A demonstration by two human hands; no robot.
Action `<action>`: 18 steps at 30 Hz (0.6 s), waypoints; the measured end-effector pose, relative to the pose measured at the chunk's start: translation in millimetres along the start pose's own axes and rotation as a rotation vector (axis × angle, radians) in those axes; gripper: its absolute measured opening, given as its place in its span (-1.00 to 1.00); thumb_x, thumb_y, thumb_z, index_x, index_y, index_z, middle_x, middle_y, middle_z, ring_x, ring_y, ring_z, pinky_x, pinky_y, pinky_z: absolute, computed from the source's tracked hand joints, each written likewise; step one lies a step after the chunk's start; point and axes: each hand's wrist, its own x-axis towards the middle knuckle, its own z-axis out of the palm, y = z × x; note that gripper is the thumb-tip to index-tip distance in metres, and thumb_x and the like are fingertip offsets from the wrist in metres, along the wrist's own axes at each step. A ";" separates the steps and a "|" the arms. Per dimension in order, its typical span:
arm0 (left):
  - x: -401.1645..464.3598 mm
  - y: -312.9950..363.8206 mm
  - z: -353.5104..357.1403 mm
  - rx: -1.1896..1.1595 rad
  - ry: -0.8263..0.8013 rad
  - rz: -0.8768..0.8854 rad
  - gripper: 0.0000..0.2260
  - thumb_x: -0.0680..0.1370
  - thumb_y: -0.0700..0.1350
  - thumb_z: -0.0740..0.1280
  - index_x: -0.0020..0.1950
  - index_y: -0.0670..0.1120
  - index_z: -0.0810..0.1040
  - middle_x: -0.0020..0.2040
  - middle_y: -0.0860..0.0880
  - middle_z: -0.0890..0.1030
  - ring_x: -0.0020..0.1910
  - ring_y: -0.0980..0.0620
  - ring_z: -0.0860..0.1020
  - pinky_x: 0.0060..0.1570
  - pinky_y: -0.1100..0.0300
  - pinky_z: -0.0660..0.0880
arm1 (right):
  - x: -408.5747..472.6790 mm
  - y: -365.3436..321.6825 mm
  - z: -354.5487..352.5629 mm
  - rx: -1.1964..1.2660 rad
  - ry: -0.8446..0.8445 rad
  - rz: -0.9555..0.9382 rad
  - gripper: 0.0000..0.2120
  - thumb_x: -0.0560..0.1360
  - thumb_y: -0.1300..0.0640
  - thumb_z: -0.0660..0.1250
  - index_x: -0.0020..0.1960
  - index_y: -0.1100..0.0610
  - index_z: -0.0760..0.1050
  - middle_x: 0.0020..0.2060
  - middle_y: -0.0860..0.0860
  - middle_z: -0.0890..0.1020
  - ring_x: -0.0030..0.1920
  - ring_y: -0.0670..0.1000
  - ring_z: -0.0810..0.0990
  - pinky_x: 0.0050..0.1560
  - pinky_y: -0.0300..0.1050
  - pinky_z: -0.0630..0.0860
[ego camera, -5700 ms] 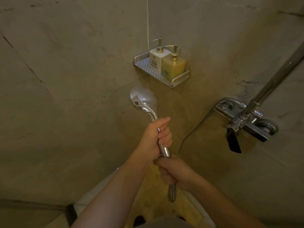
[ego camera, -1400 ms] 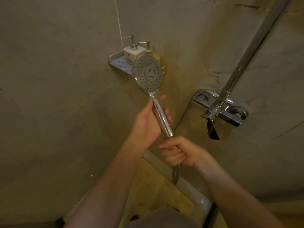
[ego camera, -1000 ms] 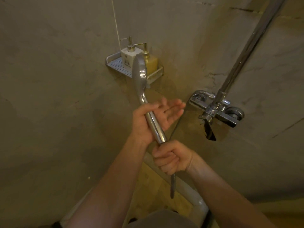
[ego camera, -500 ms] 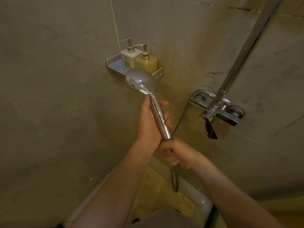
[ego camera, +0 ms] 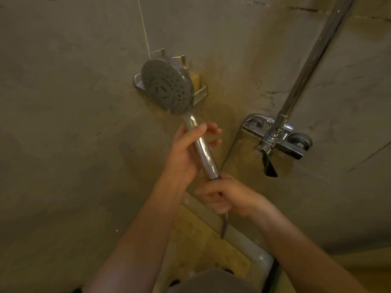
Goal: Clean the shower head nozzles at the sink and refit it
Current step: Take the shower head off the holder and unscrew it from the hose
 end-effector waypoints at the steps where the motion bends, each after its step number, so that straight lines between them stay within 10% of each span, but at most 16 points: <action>1: 0.6 3.7 2.8 -0.028 -0.092 -0.015 -0.63 0.25 -0.05 0.67 -0.08 -0.11 0.61 -0.06 -0.11 0.70 -0.01 -0.08 0.68 -0.03 0.05 0.62 | -2.3 -4.8 -1.4 0.052 -0.141 0.068 -0.60 0.47 0.19 0.31 -0.46 0.06 0.22 -0.58 -0.06 0.19 -0.63 -0.15 0.13 -0.59 -0.32 -0.06; 4: -2.6 12.0 11.2 -0.221 -0.341 -0.074 -0.84 0.41 -0.06 0.55 -0.11 -0.10 0.66 0.02 -0.16 0.71 0.06 -0.12 0.67 0.05 0.02 0.61 | -1.1 -15.1 -4.4 0.166 -0.503 0.186 -0.61 0.50 0.16 0.35 -0.45 0.04 0.31 -0.59 -0.09 0.18 -0.63 -0.19 0.12 -0.63 -0.35 -0.06; 9: -0.2 11.9 14.5 -0.324 -0.450 -0.244 -0.59 0.63 0.08 0.31 -0.32 -0.14 0.54 -0.61 0.03 0.37 -0.68 0.10 0.30 -0.61 0.28 0.27 | 3.0 -11.8 -5.2 0.225 -0.605 0.220 -0.56 0.47 0.10 0.40 -0.46 0.02 0.23 -0.59 -0.07 0.11 -0.62 -0.18 0.10 -0.60 -0.38 0.01; 15: -7.3 3.5 33.0 0.103 0.397 -0.166 -0.53 0.50 0.26 0.43 -0.37 0.00 0.32 -0.54 0.05 0.24 -0.60 0.11 0.23 -0.55 0.21 0.23 | -1.0 -4.6 3.4 -0.061 0.109 0.007 -0.70 0.34 0.19 0.32 -0.44 0.08 0.23 -0.58 -0.02 0.23 -0.61 -0.09 0.15 -0.57 -0.32 0.03; 18: -9.6 -6.6 34.6 0.255 0.568 -0.067 -0.59 0.57 0.23 0.39 -0.25 -0.02 0.37 -0.47 0.03 0.35 -0.51 0.07 0.34 -0.42 0.13 0.35 | 6.9 2.2 12.3 -0.382 0.496 -0.123 -0.69 0.41 0.22 0.34 -0.44 0.07 0.33 -0.58 -0.11 0.33 -0.54 -0.15 0.22 -0.47 -0.18 0.16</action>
